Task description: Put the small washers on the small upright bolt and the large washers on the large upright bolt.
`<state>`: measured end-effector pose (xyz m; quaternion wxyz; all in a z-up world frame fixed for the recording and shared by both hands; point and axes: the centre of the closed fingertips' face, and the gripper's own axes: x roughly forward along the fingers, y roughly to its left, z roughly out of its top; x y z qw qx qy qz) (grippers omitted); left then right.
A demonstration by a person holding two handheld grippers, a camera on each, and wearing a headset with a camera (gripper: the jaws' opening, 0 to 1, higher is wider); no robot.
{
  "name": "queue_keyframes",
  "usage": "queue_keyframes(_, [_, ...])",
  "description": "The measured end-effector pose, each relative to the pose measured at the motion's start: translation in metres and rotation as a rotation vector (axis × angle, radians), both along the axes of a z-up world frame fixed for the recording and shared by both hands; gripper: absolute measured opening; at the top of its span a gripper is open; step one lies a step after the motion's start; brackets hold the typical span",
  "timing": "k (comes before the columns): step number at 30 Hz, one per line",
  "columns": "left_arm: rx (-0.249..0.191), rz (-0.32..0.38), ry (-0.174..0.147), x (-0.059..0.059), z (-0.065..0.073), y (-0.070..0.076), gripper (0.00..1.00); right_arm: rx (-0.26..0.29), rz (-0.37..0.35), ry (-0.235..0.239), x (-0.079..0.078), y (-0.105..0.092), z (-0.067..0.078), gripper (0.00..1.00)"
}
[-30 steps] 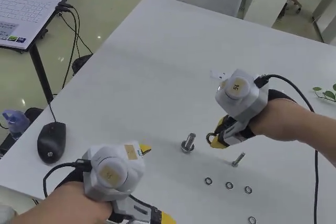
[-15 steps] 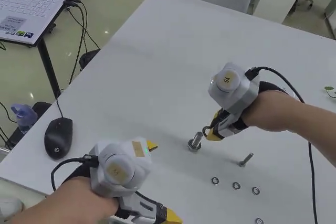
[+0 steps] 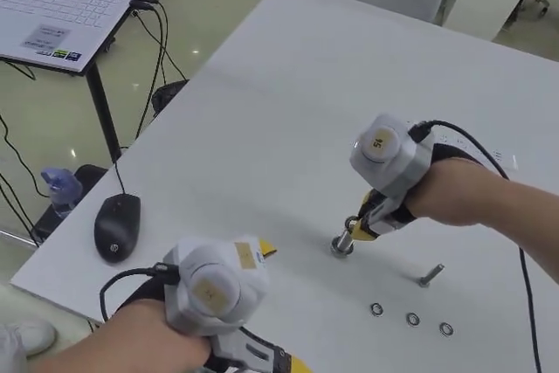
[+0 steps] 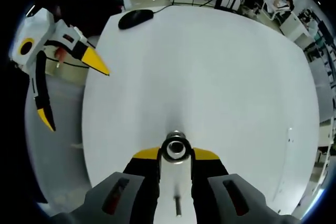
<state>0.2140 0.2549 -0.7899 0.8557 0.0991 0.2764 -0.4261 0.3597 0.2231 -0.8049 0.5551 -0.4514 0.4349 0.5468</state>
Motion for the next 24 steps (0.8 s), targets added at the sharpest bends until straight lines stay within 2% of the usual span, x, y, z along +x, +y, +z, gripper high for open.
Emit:
queue_keyframes(15, [-0.003, 0.005, 0.01, 0.004, -0.002, 0.003, 0.95, -0.035, 0.015, 0.02, 0.002, 0.0, -0.016, 0.22])
queue_keyframes(24, [-0.004, 0.006, 0.019, 0.002, -0.006, 0.002, 0.95, -0.06, 0.033, 0.024, 0.001, 0.0, -0.028, 0.22])
